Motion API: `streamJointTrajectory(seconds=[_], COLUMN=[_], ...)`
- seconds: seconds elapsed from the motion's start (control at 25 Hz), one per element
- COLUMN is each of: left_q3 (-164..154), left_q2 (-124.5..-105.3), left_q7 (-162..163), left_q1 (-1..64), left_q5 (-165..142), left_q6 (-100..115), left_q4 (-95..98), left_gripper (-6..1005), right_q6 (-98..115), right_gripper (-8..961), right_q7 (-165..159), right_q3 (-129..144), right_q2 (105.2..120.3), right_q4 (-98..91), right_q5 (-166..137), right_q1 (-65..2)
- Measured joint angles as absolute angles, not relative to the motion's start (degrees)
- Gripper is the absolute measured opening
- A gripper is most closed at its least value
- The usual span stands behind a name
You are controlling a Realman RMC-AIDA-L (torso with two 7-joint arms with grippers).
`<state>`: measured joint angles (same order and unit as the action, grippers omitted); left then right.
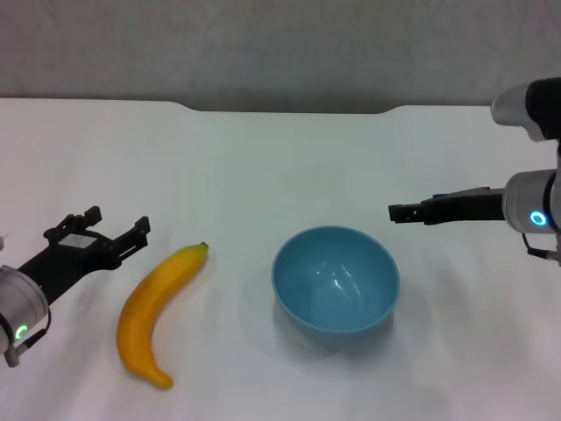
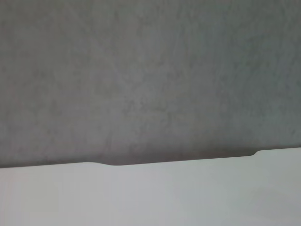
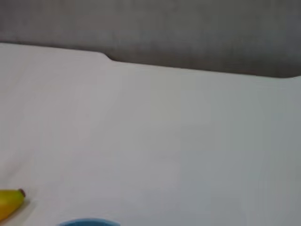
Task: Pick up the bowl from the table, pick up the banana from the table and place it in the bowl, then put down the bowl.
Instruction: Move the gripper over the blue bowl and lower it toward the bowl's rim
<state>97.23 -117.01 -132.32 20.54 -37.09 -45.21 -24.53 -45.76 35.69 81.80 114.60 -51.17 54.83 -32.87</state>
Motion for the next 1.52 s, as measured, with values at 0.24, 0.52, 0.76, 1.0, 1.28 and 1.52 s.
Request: streamJointTrajectory(seconds=[0.24, 0.52, 0.76, 1.0, 1.28, 1.52], left_q3=[97.3, 97.3, 97.3, 97.3, 97.3, 97.5], left_q2=[-116.99, -117.06, -117.13, -117.23, -117.32, -117.33], left_q7=[-132.3, -132.3, -132.3, -132.3, -132.2, -132.2], left_q1=[20.8, 21.1, 21.3, 21.5, 21.7, 21.7], left_q5=[-37.0, -36.9, -36.9, -36.9, -36.8, -36.7], left_q6=[-45.2, -45.1, -45.1, -45.2, -45.2, -45.2], left_q4=[-24.5, -24.5, -24.5, -24.4, -24.4, -24.2], left_gripper=[877, 877, 877, 878, 878, 879], right_q6=[-50.8, -52.0, -50.9, -50.5, -49.2, -49.1], right_gripper=[841, 835, 830, 826, 820, 771], right_q7=[31.4, 30.7, 30.7, 30.7, 30.6, 30.9], right_q3=[82.0, 82.4, 82.5, 83.7, 84.1, 84.4], right_q2=[114.61, 114.75, 114.90, 115.23, 115.57, 115.71], right_q4=[-48.9, -40.0, -38.9, -37.1, -32.6, -32.9], right_q5=[53.9, 52.0, 51.9, 52.6, 52.8, 52.8], right_q1=[-36.4, -41.8, -42.1, -43.0, -44.9, -44.9])
